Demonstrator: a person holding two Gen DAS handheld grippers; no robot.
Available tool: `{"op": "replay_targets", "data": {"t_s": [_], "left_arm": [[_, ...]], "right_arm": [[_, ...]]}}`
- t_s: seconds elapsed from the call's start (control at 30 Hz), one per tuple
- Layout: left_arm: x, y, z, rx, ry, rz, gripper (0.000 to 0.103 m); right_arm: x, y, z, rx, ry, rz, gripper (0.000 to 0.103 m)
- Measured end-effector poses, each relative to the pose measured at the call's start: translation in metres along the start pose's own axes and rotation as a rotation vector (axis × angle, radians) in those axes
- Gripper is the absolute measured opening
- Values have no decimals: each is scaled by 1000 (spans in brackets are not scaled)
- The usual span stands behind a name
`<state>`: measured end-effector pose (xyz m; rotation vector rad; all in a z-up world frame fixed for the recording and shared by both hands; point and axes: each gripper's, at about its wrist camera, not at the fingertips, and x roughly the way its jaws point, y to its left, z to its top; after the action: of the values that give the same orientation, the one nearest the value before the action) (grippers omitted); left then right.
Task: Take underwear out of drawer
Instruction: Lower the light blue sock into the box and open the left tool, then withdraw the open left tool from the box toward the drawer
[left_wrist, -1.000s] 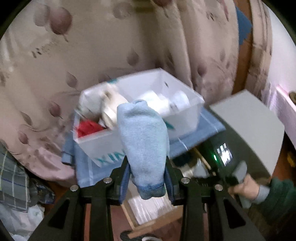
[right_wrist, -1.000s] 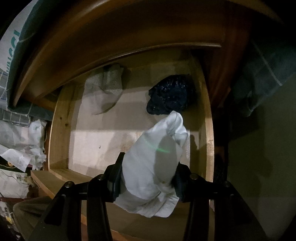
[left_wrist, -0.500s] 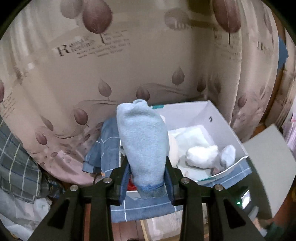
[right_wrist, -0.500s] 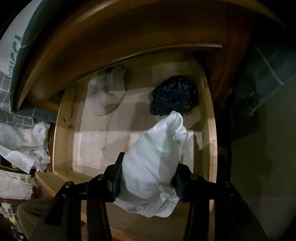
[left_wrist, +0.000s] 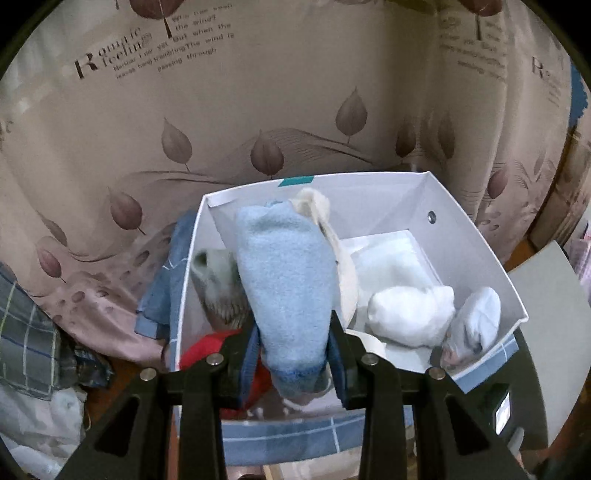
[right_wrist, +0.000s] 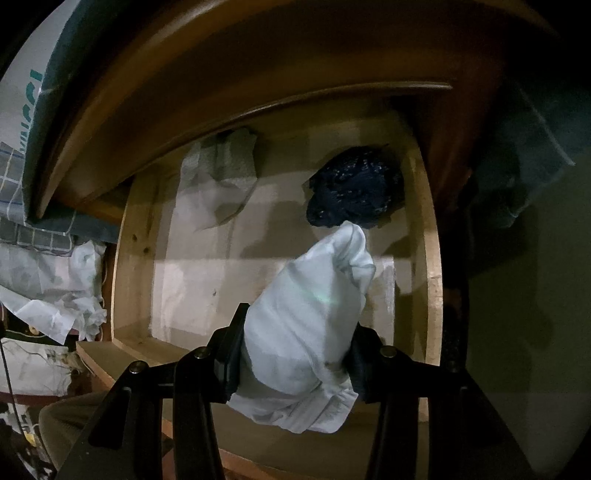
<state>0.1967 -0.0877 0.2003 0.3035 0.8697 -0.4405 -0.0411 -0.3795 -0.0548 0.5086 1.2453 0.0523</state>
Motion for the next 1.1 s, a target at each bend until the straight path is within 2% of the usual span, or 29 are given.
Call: {"op": "replay_targets", "data": {"t_s": [0.13, 0.23, 0.53, 0.73, 0.8, 0.87, 1.1], "left_arm": [[20, -5, -1, -16, 42, -21, 34], [35, -8, -5, -13, 82, -6, 34], [29, -2, -8, -22, 91, -2, 38], [10, -6, -9, 12, 32, 15, 42], [3, -6, -8, 7, 27, 7, 49], [-4, -8, -9, 12, 30, 10, 51], [-49, -10, -38, 15, -98, 40, 51]], "right_arm": [[2, 2, 0, -6, 4, -10, 44], [2, 1, 0, -4, 3, -14, 44], [2, 1, -1, -5, -8, -21, 44], [1, 1, 0, -13, -11, -33, 44], [-1, 1, 1, -14, -22, -35, 44], [-4, 1, 2, -19, -40, -37, 44], [-10, -3, 3, -7, -70, -21, 44]]}}
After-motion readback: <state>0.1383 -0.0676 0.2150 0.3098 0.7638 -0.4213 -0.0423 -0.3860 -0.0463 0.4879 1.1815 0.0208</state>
